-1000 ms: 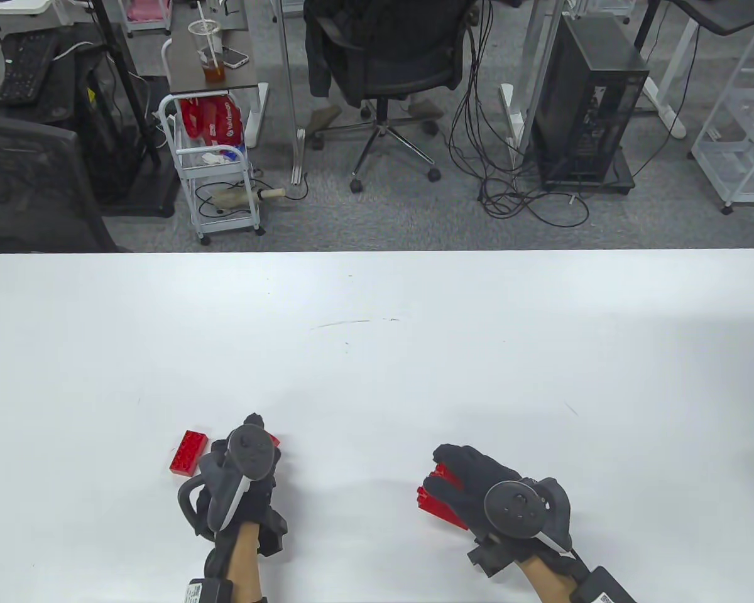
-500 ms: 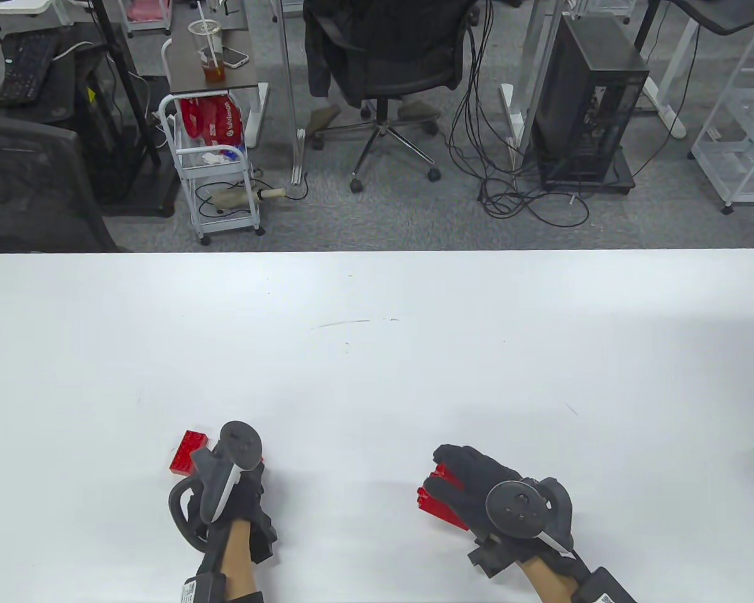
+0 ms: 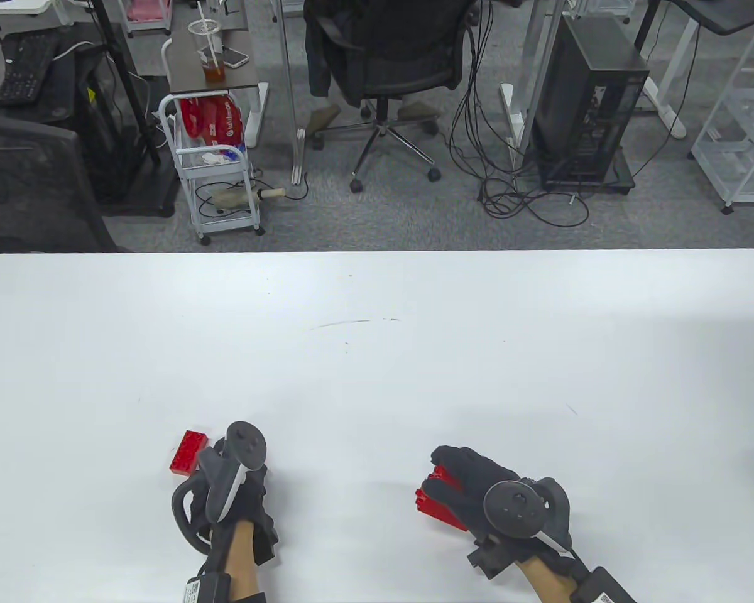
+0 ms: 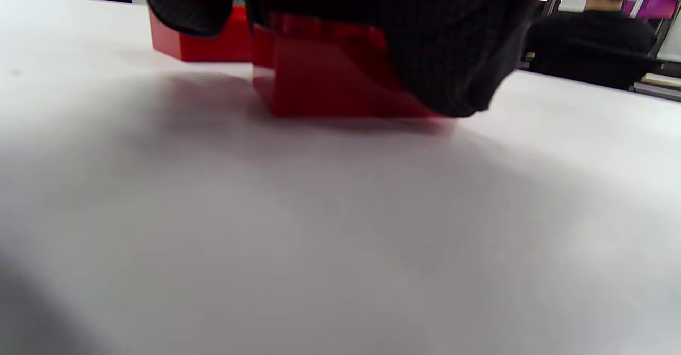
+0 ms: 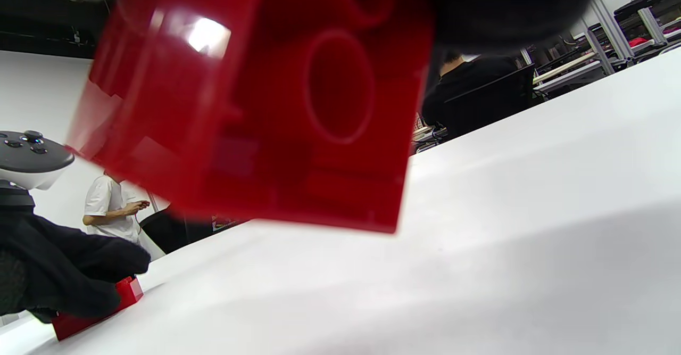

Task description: Separate stacked toy bricks from each other

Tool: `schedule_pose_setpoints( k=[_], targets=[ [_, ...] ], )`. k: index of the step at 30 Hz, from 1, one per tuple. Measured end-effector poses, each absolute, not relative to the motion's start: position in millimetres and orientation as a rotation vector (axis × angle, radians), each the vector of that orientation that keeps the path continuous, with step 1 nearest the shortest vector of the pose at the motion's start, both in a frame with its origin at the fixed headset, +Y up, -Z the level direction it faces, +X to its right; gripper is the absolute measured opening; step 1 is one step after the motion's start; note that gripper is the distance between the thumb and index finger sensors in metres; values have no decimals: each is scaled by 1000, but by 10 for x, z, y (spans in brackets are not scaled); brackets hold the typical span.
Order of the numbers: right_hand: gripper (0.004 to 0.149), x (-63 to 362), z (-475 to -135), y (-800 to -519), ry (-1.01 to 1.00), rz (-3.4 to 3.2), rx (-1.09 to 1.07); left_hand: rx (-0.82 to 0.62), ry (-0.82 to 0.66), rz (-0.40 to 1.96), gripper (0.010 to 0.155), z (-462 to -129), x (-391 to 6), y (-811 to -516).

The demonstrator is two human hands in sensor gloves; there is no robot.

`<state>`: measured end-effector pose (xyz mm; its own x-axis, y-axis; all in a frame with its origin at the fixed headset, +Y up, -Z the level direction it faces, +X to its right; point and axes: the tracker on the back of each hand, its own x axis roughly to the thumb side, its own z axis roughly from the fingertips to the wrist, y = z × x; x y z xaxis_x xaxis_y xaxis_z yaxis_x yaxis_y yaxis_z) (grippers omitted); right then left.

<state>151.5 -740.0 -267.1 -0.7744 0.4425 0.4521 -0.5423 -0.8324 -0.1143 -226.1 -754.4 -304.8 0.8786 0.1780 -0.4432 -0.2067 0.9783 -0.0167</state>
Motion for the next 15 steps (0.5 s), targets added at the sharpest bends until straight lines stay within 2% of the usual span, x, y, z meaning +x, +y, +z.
schedule_pose_setpoints(
  k=[3, 6, 12, 15],
  targets=[
    [64, 1515, -2670, -7399, -326, 2525, 563, 9, 442, 199, 79, -3002, -2202, -7436],
    [64, 1513, -2672, -7400, -328, 2525, 560, 93, 367, 226, 80, -2943, -2083, -7307],
    [64, 1521, -2671, -7391, -346, 2511, 514, 162, 105, 356, 80, -2847, -1775, -7166],
    [64, 1534, -2664, -7374, -366, 2488, 491, 119, -54, 396, 83, -2822, -1591, -7150]
  ],
)
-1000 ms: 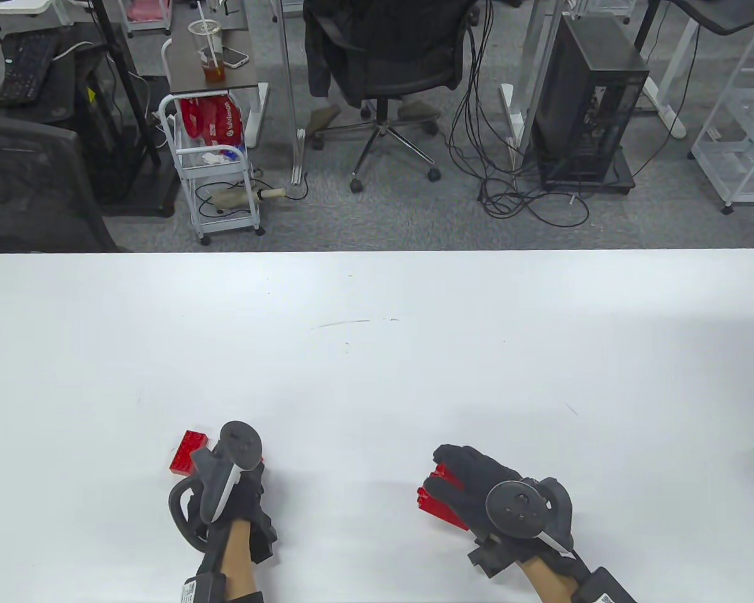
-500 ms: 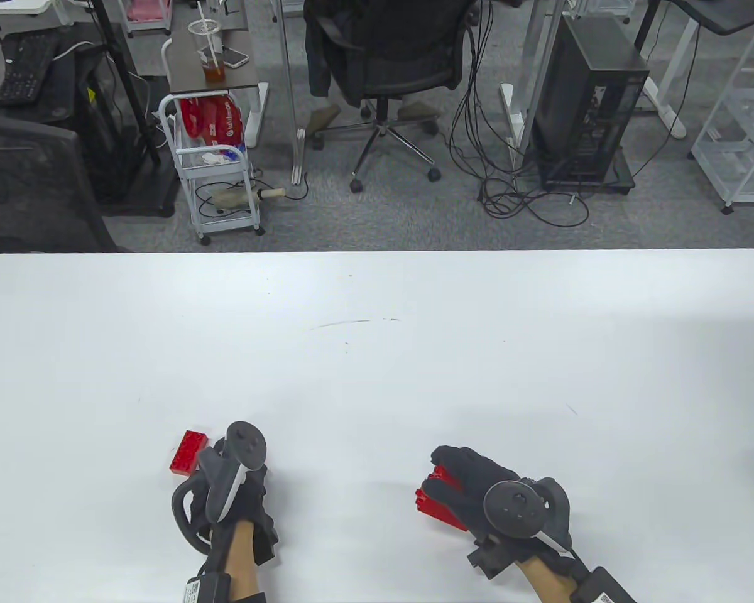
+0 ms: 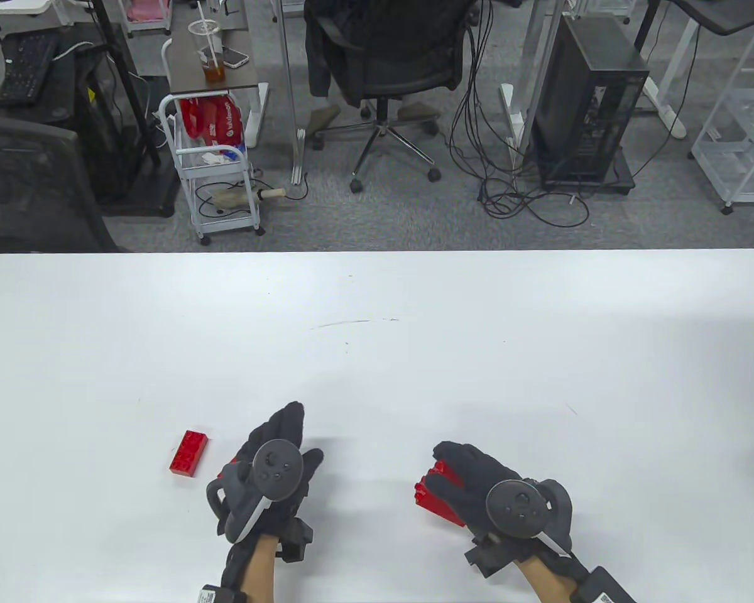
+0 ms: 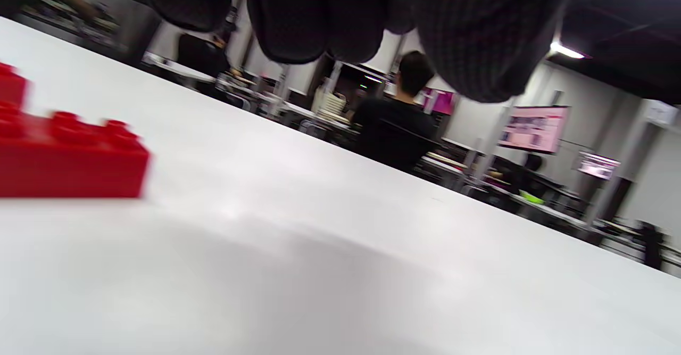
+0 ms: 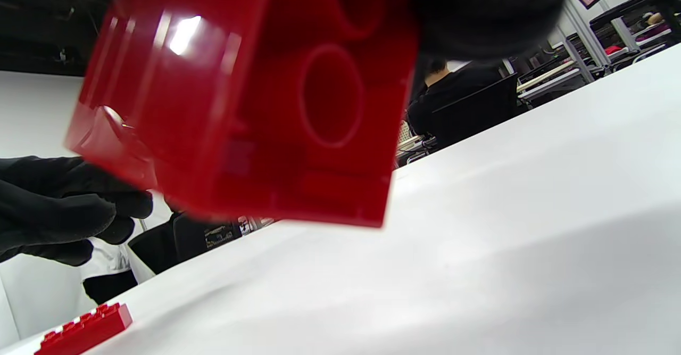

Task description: Separate stacked toy bricks from each other

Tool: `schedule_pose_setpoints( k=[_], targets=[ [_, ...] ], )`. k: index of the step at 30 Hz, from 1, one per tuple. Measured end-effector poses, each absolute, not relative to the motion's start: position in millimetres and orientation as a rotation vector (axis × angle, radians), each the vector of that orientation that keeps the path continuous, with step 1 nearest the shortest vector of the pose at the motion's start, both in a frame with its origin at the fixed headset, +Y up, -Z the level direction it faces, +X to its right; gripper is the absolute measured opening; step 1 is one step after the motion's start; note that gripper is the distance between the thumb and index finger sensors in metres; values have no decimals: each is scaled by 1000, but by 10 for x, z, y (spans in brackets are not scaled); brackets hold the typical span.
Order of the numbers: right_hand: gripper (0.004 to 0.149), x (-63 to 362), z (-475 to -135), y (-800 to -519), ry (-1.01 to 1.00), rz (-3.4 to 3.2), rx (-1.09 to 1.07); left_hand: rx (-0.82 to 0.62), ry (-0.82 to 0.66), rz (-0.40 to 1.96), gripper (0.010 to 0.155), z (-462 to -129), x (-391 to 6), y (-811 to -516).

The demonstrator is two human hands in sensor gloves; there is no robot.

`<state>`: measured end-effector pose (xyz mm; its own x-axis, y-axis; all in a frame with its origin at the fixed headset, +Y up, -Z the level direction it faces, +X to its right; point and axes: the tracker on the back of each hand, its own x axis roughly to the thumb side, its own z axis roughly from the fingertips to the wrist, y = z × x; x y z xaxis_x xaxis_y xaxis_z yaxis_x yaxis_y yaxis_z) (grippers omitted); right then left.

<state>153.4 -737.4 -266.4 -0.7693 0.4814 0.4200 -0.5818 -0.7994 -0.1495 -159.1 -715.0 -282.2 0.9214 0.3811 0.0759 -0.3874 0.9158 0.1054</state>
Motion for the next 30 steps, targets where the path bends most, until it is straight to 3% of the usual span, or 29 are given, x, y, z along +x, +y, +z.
schedule_pose_setpoints(
  k=[5, 12, 25, 30],
  targets=[
    [65, 1531, -2664, -7373, -361, 2485, 499, -48, -256, 525, 86, -2795, -1268, -7218],
    [65, 1512, -2659, -7376, -347, 2493, 516, -213, -409, 619, 88, -2773, -1001, -7327],
    [65, 1367, -2614, -7431, -231, 2525, 615, -336, -489, 683, 77, -2742, -725, -7473],
    [65, 1364, -2624, -7437, -211, 2521, 614, -273, -461, 693, 75, -2730, -722, -7474]
  ],
)
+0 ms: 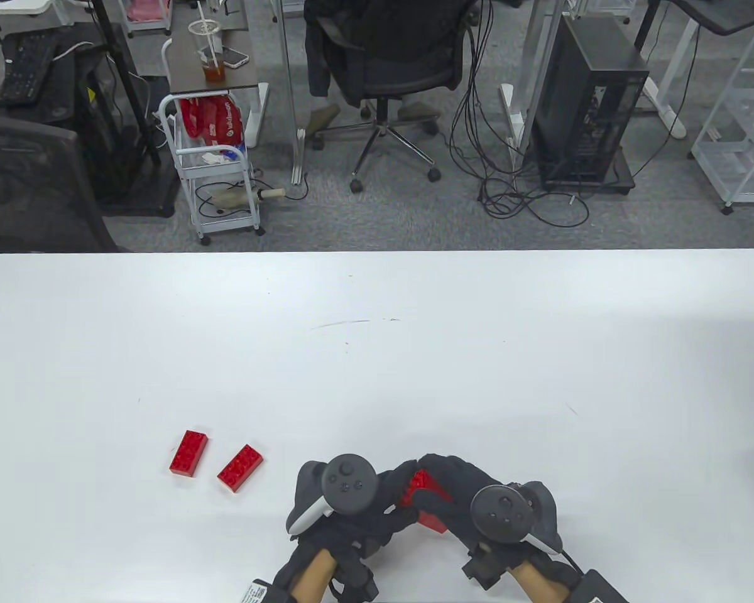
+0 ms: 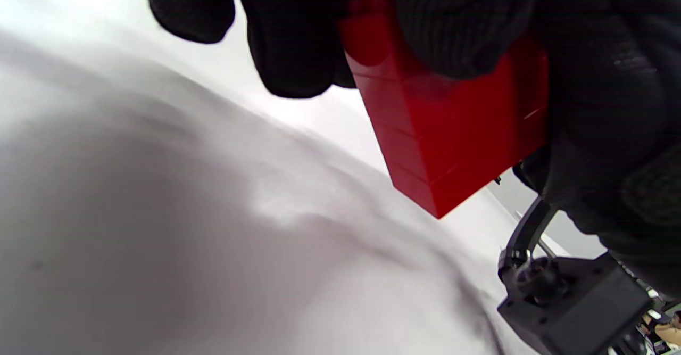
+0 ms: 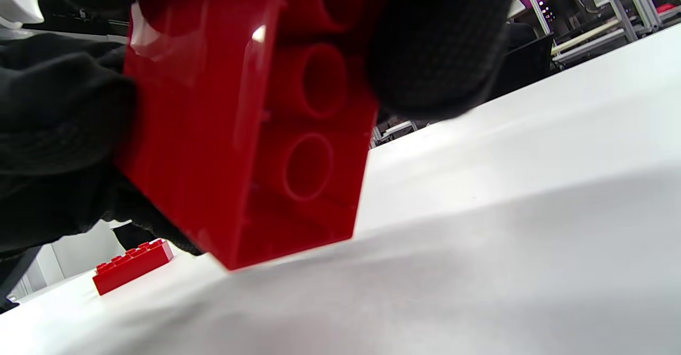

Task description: Separate stacked toy bricks from each other

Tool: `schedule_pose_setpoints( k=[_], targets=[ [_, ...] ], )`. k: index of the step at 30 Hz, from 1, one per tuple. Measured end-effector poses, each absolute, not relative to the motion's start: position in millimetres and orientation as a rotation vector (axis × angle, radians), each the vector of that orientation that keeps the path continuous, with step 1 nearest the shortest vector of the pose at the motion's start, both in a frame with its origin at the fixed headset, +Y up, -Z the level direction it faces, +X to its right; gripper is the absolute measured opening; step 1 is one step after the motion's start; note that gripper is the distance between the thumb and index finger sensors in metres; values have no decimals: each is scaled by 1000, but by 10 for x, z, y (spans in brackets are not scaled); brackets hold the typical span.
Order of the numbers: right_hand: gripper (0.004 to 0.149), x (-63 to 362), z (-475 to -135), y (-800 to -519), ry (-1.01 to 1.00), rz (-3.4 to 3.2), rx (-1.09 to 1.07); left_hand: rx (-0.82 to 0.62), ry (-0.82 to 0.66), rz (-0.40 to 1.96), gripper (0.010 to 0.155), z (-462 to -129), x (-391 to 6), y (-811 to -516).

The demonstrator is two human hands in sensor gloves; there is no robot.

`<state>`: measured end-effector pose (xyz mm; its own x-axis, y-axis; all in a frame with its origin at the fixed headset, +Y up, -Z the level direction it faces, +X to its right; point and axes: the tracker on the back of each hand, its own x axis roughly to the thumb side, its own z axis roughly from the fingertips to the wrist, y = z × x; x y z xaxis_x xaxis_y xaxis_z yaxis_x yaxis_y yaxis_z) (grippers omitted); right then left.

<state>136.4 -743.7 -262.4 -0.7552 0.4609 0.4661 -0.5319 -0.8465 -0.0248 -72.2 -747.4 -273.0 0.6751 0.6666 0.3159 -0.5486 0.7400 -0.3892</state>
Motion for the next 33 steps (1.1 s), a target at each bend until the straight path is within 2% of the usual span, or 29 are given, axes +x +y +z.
schedule_pose_setpoints(
  k=[4, 6, 19, 33],
  targets=[
    [66, 1369, -2631, -7412, -228, 2536, 603, -73, -450, 538, 73, -2635, -634, -7372],
    [66, 1377, -2626, -7403, -245, 2541, 607, -25, -452, 477, 74, -2597, -583, -7350],
    [66, 1371, -2625, -7385, -254, 2584, 620, -5, -448, 431, 75, -2557, -526, -7348],
    [66, 1354, -2553, -7276, -388, 2635, 634, 35, -469, 418, 76, -2501, -498, -7274]
  ],
)
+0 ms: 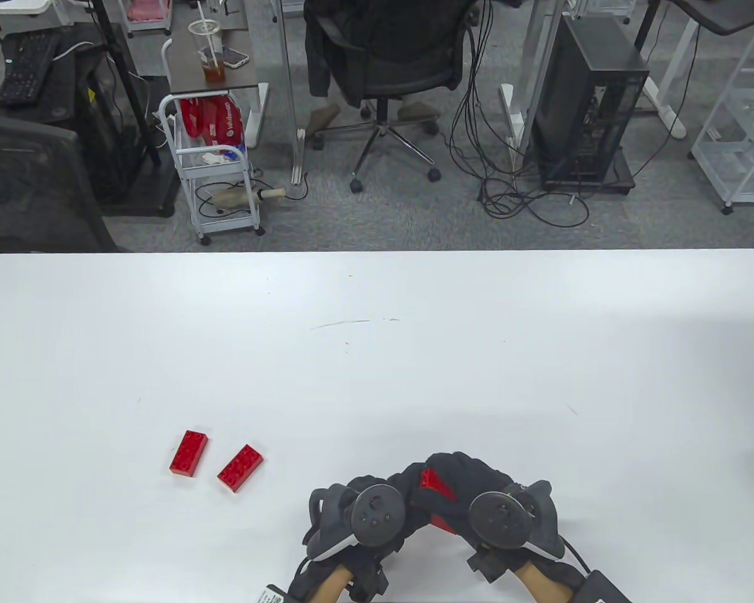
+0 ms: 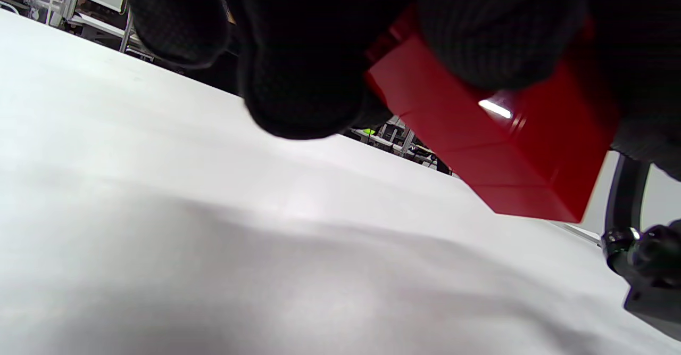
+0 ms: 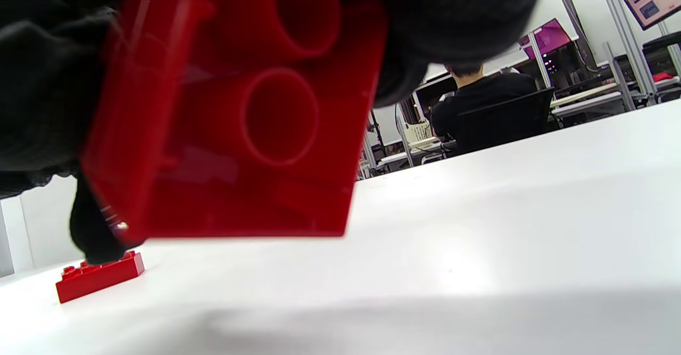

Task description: Separate stacked toy bricks from each other

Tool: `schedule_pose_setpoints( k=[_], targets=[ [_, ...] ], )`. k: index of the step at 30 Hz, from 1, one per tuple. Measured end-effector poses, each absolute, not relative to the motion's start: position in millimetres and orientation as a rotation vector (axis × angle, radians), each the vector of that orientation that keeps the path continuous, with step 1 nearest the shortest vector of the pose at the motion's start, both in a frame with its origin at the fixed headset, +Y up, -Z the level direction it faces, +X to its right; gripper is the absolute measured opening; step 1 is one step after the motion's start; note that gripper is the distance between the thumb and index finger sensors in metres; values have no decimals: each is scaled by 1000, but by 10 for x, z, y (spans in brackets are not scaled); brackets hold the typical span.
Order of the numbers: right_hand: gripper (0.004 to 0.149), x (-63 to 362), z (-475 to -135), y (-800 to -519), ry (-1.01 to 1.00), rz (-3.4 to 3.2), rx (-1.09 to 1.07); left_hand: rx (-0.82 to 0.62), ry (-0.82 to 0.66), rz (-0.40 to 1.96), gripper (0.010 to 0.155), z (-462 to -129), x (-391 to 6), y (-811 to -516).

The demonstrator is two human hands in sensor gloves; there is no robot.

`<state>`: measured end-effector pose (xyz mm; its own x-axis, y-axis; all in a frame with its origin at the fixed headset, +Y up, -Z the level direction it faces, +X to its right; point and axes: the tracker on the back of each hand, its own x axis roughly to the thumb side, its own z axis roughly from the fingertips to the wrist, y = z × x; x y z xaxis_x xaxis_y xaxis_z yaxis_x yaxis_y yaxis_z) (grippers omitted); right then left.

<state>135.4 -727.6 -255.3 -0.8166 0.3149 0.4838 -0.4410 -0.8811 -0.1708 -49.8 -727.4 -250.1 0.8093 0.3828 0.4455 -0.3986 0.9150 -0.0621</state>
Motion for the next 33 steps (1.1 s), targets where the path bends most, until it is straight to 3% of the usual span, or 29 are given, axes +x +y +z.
schedule_pose_setpoints(
  k=[6, 8, 13, 20, 33],
  targets=[
    [67, 1357, -2542, -7254, -422, 2652, 633, 68, -463, 395, 76, -2479, -476, -7239],
    [67, 1375, -2562, -7252, -438, 2670, 607, 192, -428, 311, 75, -2458, -480, -7198],
    [67, 1391, -2571, -7240, -425, 2646, 589, 98, -429, 365, 74, -2559, -538, -7177],
    [65, 1479, -2655, -7256, -392, 2623, 550, 47, -393, 228, 76, -2700, -516, -7088],
    [65, 1540, -2666, -7223, -402, 2599, 553, -120, -195, -34, 71, -3391, -708, -6954]
  ],
)
